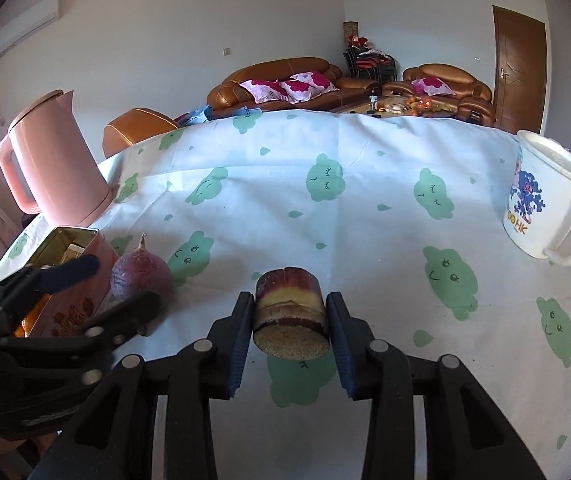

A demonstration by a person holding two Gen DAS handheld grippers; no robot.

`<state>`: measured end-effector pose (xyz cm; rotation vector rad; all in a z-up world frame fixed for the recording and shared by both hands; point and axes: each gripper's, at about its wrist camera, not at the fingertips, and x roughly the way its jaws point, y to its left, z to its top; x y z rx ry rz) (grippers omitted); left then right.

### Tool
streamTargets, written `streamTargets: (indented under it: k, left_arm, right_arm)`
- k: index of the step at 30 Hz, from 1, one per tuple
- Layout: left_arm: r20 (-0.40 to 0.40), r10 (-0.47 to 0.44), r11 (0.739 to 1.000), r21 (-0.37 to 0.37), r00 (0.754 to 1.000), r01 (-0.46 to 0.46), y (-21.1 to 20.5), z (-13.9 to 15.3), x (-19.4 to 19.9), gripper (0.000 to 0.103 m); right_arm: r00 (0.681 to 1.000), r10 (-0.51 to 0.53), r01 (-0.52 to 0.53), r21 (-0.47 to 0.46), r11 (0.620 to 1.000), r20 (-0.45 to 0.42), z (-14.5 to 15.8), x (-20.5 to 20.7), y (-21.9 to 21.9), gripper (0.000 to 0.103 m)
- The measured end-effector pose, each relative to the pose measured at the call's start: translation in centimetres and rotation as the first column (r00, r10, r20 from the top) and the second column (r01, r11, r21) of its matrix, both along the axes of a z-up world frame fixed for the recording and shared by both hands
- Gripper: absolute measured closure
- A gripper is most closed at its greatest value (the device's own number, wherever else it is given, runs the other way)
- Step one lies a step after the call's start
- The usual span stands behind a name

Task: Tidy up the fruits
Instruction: 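Close the right gripper on the layered cake while the left closes on the turnip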

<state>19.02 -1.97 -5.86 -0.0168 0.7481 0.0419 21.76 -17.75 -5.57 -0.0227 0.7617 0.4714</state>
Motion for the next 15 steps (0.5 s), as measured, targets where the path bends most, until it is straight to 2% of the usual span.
streamTargets:
  k: [8, 9, 10, 11, 15]
  left_arm:
    - [-0.066, 0.036, 0.999, 0.032, 0.997, -0.033, -0.4, -1.1, 1.6, 0.029]
    - [-0.067, 0.039, 0.999, 0.036, 0.997, -0.037, -0.4, -1.2, 1.7, 0.031]
    - [-0.063, 0.036, 0.999, 0.039, 0.997, -0.033, -0.5, -1.1, 1.7, 0.04]
    - [-0.062, 0.03, 0.999, 0.042, 0.998, -0.028, -0.6, -1.1, 1.7, 0.045]
    - [-0.054, 0.015, 1.0, 0.014, 0.998, -0.014, -0.2, -1.0, 1.5, 0.048]
  right_arm:
    - [1.0, 0.014, -0.014, 0.004, 1.0, -0.002, -0.1, 0.0, 0.0, 0.064]
    - [1.0, 0.016, -0.016, 0.002, 1.0, -0.006, -0.1, 0.0, 0.1, 0.064]
    - [1.0, 0.019, -0.019, 0.001, 1.0, -0.009, -0.2, 0.1, 0.1, 0.064]
    - [1.0, 0.021, -0.021, 0.001, 1.0, -0.009, -0.2, 0.1, 0.1, 0.064]
    - [1.0, 0.027, -0.027, 0.007, 1.0, -0.001, -0.1, 0.0, 0.1, 0.064]
